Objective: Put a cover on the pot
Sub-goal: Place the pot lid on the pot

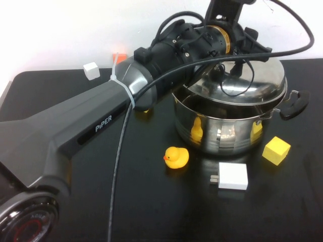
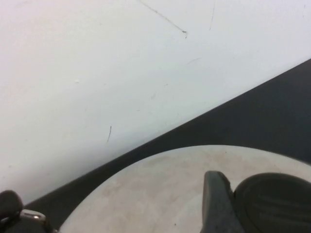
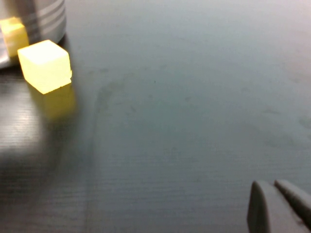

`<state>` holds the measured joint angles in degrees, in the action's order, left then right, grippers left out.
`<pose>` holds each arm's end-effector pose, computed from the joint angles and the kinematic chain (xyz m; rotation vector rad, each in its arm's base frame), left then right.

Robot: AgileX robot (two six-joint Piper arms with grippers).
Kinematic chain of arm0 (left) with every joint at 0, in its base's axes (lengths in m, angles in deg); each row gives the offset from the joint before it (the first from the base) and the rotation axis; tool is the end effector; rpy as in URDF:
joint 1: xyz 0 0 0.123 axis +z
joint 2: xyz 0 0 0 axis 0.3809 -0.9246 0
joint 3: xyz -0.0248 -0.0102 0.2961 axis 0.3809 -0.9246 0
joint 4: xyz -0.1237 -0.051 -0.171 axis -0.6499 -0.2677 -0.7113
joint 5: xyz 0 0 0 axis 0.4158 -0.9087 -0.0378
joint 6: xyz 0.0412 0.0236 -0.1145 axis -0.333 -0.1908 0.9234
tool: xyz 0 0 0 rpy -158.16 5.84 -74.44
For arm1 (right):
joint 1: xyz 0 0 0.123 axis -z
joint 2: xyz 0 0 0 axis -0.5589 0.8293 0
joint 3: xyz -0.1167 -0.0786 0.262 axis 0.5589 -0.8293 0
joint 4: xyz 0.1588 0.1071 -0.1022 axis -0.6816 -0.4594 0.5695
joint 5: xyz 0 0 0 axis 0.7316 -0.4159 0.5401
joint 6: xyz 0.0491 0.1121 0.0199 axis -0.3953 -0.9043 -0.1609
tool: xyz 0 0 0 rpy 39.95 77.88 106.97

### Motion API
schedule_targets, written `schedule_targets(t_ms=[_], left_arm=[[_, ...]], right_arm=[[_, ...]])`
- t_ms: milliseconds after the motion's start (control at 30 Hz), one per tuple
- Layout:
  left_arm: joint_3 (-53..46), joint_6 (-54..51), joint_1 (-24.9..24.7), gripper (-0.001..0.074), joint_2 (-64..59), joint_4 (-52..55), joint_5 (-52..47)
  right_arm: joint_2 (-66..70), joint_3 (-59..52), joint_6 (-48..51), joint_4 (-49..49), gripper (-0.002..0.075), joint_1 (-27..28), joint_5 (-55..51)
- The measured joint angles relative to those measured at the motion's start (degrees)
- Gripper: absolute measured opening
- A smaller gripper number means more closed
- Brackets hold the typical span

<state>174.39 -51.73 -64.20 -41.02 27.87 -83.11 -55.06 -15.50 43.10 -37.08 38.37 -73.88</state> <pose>0.3887 -0.3284 0.3503 0.5186 1.7980 -0.4565 0.0366 -0.0058 0.1679 -0.0060 1.8416 -0.1472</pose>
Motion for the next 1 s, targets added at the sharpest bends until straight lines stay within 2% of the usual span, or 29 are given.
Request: schedule_targets(t_ms=[700, 1000], left_arm=[[-0.12, 2.93, 0.0, 0.0323, 1.34, 1.66, -1.43], [-4.4, 4.14, 0.0, 0.0323, 9.78, 4.87, 5.94]], right_arm=[[0.0, 0.0, 0.0, 0.0, -0.0002, 0.0, 0.0], [0.0, 0.0, 0.0, 0.0, -0.0002, 0.0, 0.0]])
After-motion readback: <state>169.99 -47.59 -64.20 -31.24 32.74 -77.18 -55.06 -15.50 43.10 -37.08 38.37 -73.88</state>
